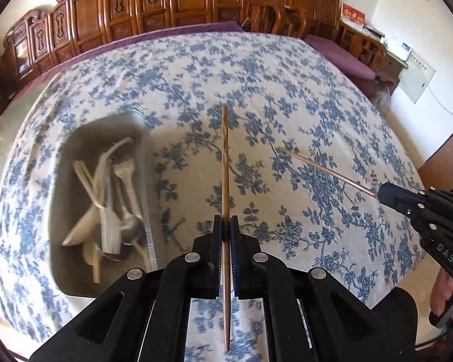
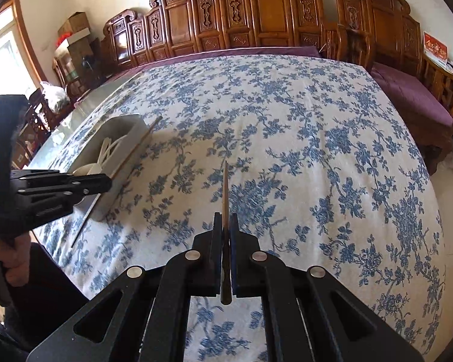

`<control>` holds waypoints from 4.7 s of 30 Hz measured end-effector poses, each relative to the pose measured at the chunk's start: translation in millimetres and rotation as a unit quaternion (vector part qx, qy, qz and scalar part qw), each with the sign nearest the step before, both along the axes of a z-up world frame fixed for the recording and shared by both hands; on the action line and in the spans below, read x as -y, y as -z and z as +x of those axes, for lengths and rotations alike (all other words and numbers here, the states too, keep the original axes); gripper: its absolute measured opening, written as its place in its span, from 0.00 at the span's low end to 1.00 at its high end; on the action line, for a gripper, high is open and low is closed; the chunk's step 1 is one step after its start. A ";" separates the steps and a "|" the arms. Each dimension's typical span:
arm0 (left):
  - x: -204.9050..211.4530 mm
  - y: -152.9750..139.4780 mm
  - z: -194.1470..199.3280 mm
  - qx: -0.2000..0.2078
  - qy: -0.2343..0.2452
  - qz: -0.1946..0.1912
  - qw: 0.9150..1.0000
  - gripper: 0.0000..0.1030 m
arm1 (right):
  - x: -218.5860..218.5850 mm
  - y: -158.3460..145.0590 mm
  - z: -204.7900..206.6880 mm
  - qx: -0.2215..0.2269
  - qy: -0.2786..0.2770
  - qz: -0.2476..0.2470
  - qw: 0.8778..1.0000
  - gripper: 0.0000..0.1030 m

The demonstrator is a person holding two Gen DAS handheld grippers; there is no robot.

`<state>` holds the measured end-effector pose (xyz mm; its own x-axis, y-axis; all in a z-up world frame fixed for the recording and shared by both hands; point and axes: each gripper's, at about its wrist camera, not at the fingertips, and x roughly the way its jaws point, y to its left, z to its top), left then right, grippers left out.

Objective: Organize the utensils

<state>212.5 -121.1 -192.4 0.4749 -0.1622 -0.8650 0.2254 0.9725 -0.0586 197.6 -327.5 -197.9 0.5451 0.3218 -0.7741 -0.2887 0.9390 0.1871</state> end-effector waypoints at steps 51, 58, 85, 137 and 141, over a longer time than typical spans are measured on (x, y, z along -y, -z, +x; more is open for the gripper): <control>-103.2 30.0 60.2 -0.044 -0.020 0.007 0.999 0.04 | -66.8 -53.6 10.2 0.046 -0.050 0.000 0.998 0.05; -107.8 14.9 46.4 -0.027 -0.015 -0.002 1.000 0.04 | -91.0 -54.9 16.6 0.048 -0.070 0.006 0.996 0.05; -192.4 -53.1 -23.6 0.049 -0.057 -0.014 0.997 0.04 | -212.5 -29.2 52.1 0.018 -0.104 0.012 0.994 0.05; -189.4 -78.5 -58.9 0.074 -0.084 0.001 0.994 0.22 | -218.4 -44.6 19.7 0.019 -0.102 0.042 0.994 0.16; -185.1 -84.9 -65.2 0.085 -0.087 0.002 0.993 0.48 | -205.5 -63.0 4.7 0.045 -0.095 0.045 0.993 0.27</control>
